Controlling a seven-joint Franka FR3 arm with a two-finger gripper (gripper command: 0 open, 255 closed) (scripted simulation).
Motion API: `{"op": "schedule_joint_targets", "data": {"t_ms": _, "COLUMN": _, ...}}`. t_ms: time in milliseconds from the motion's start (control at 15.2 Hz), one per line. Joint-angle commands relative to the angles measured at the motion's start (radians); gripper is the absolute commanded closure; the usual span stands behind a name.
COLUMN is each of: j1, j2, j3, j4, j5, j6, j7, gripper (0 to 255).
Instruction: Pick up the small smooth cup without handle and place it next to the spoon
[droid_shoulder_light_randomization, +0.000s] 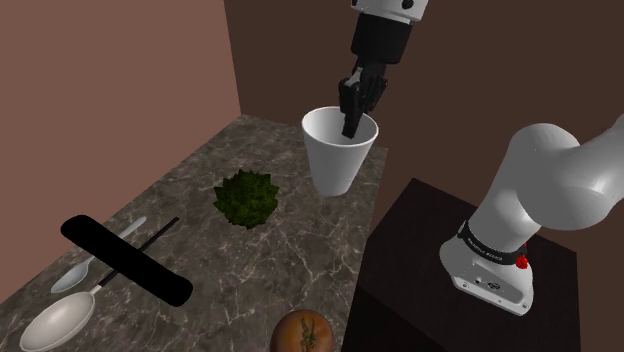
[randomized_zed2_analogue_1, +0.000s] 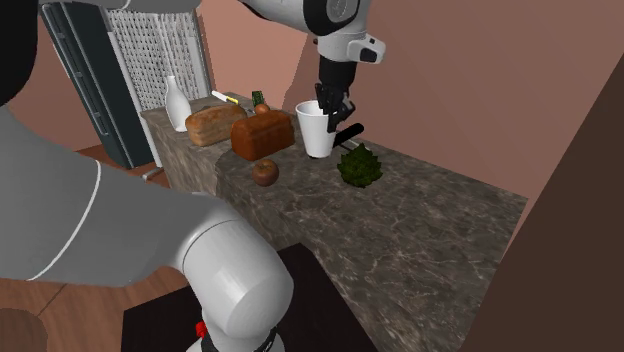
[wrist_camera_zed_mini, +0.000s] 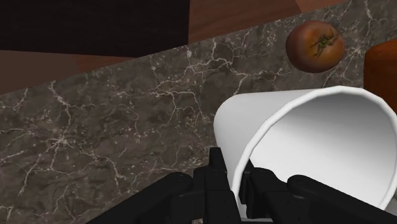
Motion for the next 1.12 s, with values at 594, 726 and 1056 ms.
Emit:
{"op": "schedule_joint_targets", "data": {"t_ms": 594, "j1": -0.018, "j2": 0.425, "j3": 0.157, "j4": 0.352, "j5": -0.051, "j6": 0.108, "j7": 0.161, "gripper": 255}}
{"op": "schedule_joint_targets", "data": {"t_ms": 726, "j1": -0.020, "j2": 0.507, "j3": 0.183, "j4": 0.431, "j5": -0.081, "j6": 0.115, "j7": 0.199, "gripper": 255}}
{"op": "schedule_joint_targets", "data": {"t_ms": 1056, "j1": -0.002, "j2": 0.724, "j3": 0.235, "j4": 0.655, "j5": -0.183, "j6": 0.106, "j7": 0.301, "gripper": 255}}
